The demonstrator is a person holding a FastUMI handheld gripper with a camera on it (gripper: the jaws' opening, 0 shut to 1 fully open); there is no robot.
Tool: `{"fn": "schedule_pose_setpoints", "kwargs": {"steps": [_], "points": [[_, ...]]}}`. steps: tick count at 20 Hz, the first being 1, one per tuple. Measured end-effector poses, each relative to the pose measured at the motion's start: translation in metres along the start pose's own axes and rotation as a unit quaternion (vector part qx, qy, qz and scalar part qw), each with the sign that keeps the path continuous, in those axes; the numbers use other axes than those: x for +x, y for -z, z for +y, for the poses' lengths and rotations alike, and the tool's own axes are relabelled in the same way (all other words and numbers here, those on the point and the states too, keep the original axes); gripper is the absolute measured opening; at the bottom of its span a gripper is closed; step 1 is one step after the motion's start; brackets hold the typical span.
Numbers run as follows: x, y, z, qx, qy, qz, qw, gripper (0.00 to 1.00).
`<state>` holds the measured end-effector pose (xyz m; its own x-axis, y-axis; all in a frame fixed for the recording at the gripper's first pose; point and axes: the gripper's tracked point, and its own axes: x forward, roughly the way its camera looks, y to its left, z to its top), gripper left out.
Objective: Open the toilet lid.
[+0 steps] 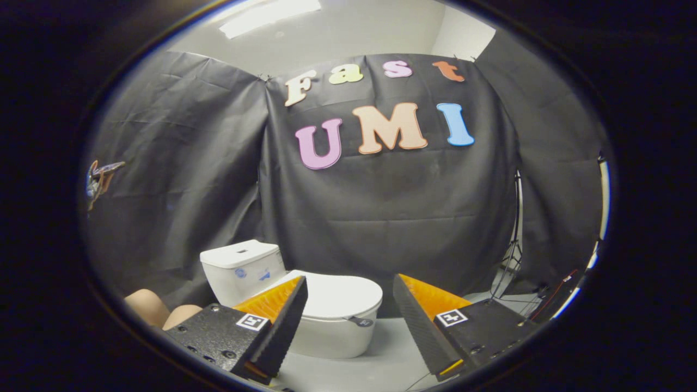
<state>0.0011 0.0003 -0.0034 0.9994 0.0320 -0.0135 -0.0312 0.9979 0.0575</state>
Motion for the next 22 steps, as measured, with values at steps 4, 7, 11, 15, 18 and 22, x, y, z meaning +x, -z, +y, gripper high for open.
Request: {"fn": "schedule_pose_setpoints", "kwargs": {"steps": [4,7,11,15,18,22], "points": [[-0.001,-0.001,-0.001,0.005,0.003,-0.006,1.0,0.96],[0.0,0.002,-0.002,0.006,0.003,0.001,1.0,0.96],[0.003,0.006,0.0,0.006,-0.003,0.012,1.0,0.96],[0.003,0.007,-0.001,0.006,-0.002,0.012,1.0,0.96],[0.004,0.007,-0.001,0.009,-0.003,0.014,1.0,0.96],[0.004,0.009,-0.001,0.01,-0.004,0.014,1.0,0.96]]}}
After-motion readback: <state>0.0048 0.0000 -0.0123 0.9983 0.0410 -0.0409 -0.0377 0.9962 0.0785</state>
